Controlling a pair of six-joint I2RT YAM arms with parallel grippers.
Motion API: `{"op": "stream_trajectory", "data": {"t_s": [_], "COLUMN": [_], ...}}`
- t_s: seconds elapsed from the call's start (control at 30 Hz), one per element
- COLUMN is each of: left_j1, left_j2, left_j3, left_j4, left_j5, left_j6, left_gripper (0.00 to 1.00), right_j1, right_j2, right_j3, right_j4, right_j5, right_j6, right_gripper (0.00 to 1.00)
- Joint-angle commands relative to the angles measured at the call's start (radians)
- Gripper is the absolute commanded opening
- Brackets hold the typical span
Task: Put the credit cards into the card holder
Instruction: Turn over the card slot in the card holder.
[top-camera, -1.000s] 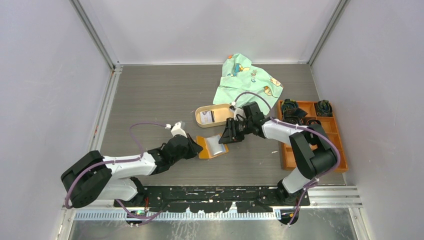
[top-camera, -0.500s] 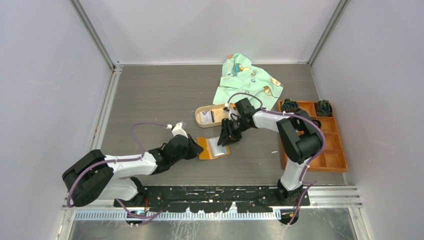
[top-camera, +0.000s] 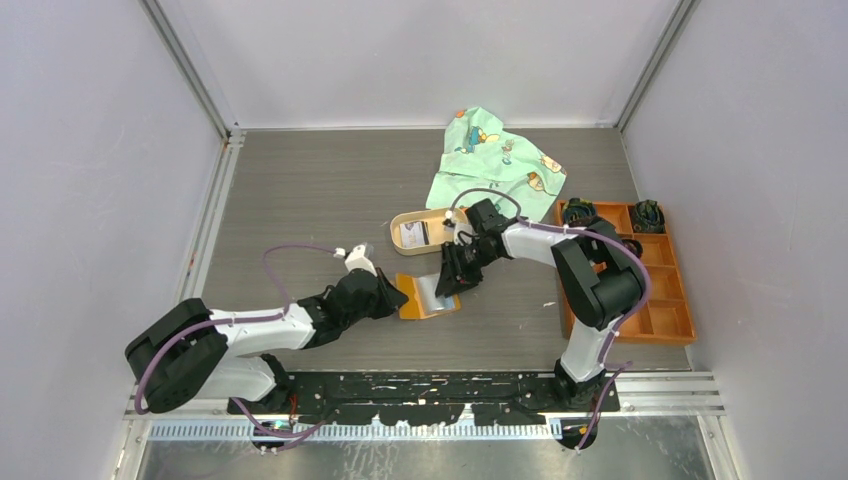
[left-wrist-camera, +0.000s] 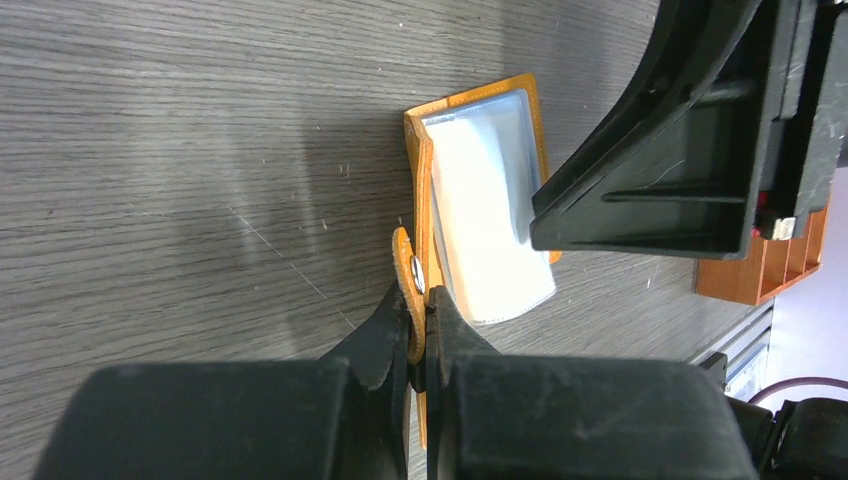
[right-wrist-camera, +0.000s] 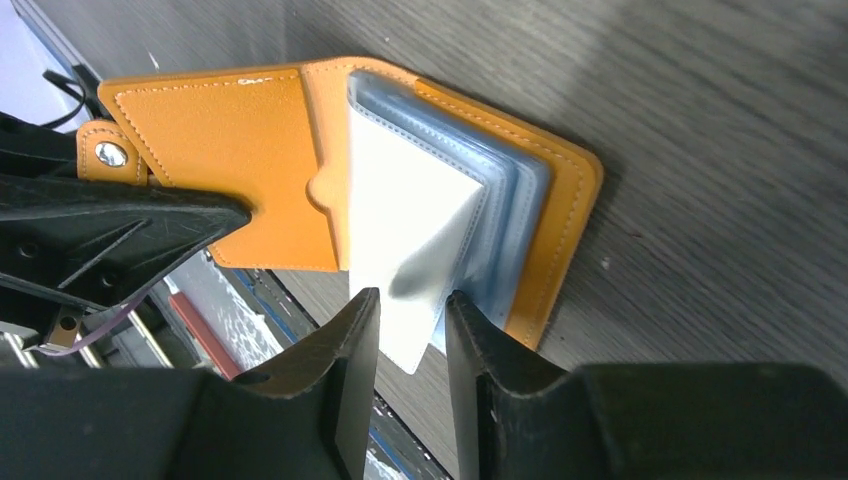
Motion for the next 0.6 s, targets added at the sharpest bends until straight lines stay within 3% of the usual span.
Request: {"op": "stream_trajectory", "data": {"t_s": [0.0, 0.27, 0.57], "left_j1": [0.005, 0.005, 0.005], "left_j2": [-0.006, 0.019, 0.054], "left_j3": [0.029, 0.033, 0.038], "left_j4": [0.052, 0.077, 0.118], "left_j5": [0.006, 0.023, 0.055], "left_j6": [0.018, 0.026, 0.039], "left_gripper": [0.0, 0.0, 0.0], "right_j1": [0.022, 0.026, 0.06], "right_j2": [0.008, -0.035, 0.066], "right_j3": [0.018, -0.013, 0.032], "right_j4": [0.021, 0.161, 0.28], "right_j5": [-0.064, -0.213, -0.301], "right_j6": [-0.001, 0.074, 0.175], "right_gripper": [0.35, 0.33, 0.39]}}
